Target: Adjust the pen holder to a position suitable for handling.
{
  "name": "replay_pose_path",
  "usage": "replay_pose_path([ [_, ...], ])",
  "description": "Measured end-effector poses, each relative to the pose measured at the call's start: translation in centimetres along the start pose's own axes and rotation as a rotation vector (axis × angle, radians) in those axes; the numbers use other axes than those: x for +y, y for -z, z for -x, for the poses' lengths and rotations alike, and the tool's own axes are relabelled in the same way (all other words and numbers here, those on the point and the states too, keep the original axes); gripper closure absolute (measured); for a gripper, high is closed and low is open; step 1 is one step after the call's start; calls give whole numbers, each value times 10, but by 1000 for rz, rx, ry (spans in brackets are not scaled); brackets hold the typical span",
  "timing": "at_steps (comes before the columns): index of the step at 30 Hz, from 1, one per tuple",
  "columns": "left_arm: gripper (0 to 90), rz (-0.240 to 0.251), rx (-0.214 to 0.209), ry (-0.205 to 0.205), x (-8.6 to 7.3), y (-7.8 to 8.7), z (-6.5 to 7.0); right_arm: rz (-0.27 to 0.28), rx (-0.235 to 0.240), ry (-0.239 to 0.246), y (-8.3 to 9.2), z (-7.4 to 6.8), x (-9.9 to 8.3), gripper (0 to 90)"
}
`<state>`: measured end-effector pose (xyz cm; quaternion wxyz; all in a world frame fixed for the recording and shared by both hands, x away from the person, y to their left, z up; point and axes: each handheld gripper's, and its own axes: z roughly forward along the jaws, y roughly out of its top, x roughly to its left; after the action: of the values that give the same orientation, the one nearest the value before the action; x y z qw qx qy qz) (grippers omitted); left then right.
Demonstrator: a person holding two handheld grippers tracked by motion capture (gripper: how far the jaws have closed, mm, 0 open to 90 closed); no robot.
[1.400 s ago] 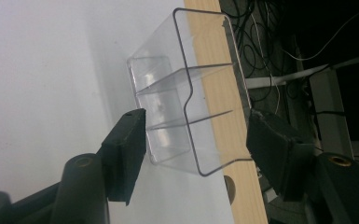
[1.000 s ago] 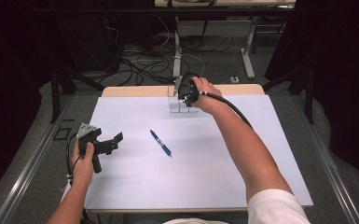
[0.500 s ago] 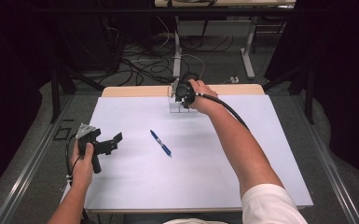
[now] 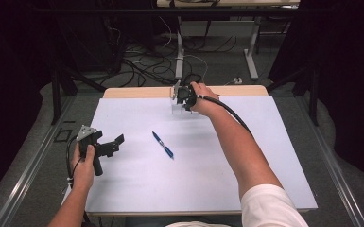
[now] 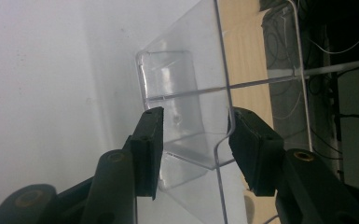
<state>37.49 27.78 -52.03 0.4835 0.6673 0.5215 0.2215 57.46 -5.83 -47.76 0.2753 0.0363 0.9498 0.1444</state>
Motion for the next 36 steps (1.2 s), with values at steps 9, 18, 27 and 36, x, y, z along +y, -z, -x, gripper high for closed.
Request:
replay_pose_path([
  [9,1,2,-1,-3,0,0,0,-10,23,-10,2,-1,0,614],
  [18,1,-2,-4,-4,0,-1,1,-15,31,-1,5,0,1,740],
  [27,0,-2,-8,-5,0,-1,2,-22,42,24,8,-1,1,824],
  [36,1,0,-9,-1,0,-2,2,-21,83,38,11,-3,1,855],
])
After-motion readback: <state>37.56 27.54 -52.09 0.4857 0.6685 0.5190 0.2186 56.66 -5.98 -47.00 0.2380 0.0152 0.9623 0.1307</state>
